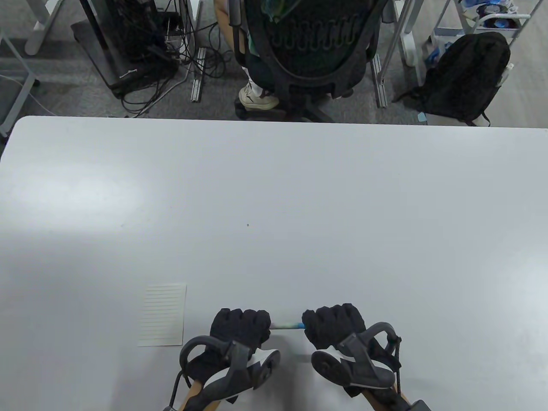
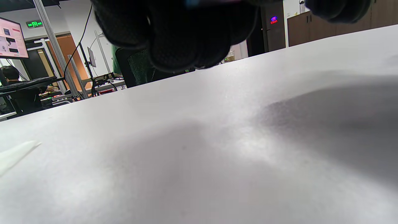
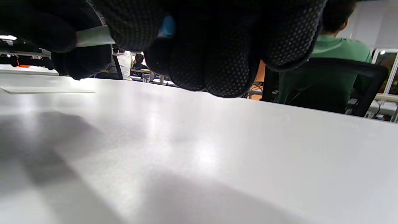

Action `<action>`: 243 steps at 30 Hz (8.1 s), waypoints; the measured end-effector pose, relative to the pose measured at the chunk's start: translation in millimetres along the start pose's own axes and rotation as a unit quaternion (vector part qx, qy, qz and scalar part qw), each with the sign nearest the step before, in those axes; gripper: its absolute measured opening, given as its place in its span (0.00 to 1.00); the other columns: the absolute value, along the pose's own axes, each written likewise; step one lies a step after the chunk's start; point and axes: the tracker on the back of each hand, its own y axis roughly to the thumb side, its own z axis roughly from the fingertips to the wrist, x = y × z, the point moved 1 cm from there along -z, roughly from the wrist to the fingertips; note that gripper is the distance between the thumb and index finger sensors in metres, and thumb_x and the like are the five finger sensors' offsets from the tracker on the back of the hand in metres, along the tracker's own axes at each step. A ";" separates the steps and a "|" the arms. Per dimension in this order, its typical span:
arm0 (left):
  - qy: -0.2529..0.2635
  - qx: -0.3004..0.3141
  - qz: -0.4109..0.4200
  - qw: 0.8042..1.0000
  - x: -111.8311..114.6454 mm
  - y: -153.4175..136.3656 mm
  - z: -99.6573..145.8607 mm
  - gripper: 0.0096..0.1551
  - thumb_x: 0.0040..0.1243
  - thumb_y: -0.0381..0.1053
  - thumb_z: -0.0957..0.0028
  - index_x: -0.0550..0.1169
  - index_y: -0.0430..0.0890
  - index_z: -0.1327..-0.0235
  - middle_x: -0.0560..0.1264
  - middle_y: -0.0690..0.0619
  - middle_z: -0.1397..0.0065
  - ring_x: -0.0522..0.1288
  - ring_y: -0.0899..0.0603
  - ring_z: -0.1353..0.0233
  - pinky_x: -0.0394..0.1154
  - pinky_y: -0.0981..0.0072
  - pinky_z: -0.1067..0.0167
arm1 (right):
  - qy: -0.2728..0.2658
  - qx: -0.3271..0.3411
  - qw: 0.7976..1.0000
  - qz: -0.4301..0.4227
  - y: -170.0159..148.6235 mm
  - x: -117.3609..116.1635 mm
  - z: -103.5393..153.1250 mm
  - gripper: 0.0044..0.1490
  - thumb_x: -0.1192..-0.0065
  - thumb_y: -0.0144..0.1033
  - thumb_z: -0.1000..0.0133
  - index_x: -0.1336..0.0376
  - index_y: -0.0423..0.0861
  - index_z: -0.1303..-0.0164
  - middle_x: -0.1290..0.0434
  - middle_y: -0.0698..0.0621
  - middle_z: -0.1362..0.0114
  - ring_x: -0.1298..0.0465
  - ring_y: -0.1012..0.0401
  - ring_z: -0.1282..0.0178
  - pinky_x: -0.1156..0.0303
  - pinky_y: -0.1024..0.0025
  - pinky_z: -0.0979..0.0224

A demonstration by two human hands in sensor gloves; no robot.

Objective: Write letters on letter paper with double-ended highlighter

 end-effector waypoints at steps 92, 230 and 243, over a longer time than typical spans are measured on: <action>-0.004 -0.068 0.009 0.998 6.3 -31.2 0.2 0.29 0.45 0.54 0.41 0.69 0.58 0.25 0.75 0.58 0.26 0.79 0.50 0.29 0.74 0.48 0.27 | 0.067 -0.107 0.991 0.051 -26.0 -14.5 0.0 0.39 0.46 0.49 0.39 0.43 0.46 0.19 0.36 0.34 0.18 0.29 0.36 0.27 0.35 0.34 0.29; -0.161 -0.283 0.067 0.943 39.1 -152.2 21.9 0.21 0.57 0.51 0.36 0.72 0.50 0.31 0.77 0.49 0.37 0.80 0.48 0.46 0.76 0.45 0.34 | -0.021 -0.153 0.988 0.011 -49.0 -14.5 4.4 0.35 0.52 0.47 0.37 0.40 0.39 0.25 0.26 0.34 0.44 0.19 0.54 0.58 0.22 0.45 0.43; 0.015 -0.195 0.051 0.979 -22.2 -96.0 3.5 0.20 0.59 0.53 0.38 0.74 0.57 0.33 0.79 0.54 0.36 0.81 0.50 0.42 0.74 0.46 0.29 | -0.049 -0.150 0.987 0.005 -51.2 -9.2 5.2 0.34 0.48 0.45 0.38 0.36 0.38 0.27 0.24 0.32 0.41 0.18 0.51 0.55 0.22 0.43 0.41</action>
